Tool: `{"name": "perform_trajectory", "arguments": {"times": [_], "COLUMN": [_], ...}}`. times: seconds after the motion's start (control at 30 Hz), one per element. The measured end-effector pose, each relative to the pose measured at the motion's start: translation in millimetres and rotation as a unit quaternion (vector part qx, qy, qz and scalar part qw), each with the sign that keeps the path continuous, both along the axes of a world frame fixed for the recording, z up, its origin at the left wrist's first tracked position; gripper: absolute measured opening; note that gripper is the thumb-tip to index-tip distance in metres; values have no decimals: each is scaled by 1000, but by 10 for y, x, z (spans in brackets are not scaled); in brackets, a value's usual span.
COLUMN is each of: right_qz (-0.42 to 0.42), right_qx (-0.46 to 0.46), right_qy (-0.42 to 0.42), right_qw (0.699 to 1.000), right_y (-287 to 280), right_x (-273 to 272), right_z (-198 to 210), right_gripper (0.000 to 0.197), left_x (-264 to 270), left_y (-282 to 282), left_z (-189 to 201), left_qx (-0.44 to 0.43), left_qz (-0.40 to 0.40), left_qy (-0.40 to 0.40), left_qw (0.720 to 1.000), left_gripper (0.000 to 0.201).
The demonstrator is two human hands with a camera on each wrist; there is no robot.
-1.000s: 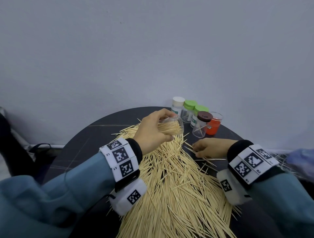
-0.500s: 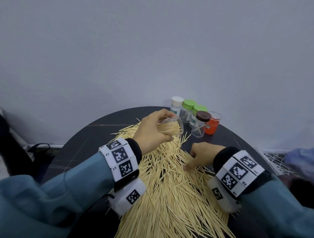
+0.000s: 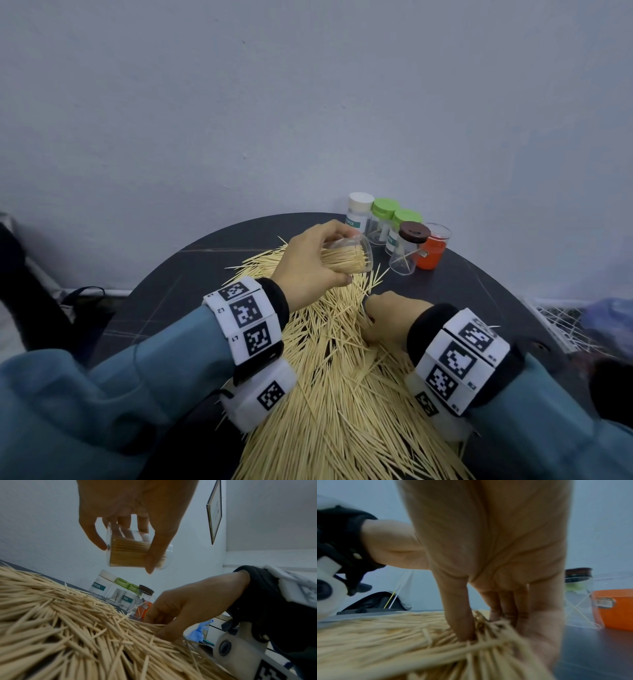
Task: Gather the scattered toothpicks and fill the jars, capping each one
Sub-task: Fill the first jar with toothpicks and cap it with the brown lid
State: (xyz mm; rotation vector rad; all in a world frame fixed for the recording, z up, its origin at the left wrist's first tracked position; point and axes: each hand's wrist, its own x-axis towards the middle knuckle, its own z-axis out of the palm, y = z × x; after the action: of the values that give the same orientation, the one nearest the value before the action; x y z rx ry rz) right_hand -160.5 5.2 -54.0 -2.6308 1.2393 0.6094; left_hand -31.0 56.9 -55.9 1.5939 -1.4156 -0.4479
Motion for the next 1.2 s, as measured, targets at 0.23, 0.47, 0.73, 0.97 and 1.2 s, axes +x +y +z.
{"name": "perform_trajectory", "arguments": {"times": [0.23,0.47,0.73,0.97,1.2], "right_qz": [10,-53,-124,-120,-162], "right_qx": [25,131,255,349,419], "right_qy": [15,-59,-154,-239,-483], "right_qw": [1000,988,946,898,752], "right_y": [11,-111,-141,-246,-384], "right_x": [8,-75,-134,-179,-201], "right_z": [6,37,52,68,176], "right_gripper": [32,27,13,28,23], "left_x": [3,0,-6,16,71], "left_y": [4,18,14,-12,-78], "left_z": [0,15,13,-10,-60], "left_qx": [4,8,3,-6,33], "left_qz": [1,0,4,15,66], "left_qy": [-7,-4,-4,12,13], "left_qw": [1000,1000,1000,1000,997], "left_gripper": [56,56,56,52,52]}}
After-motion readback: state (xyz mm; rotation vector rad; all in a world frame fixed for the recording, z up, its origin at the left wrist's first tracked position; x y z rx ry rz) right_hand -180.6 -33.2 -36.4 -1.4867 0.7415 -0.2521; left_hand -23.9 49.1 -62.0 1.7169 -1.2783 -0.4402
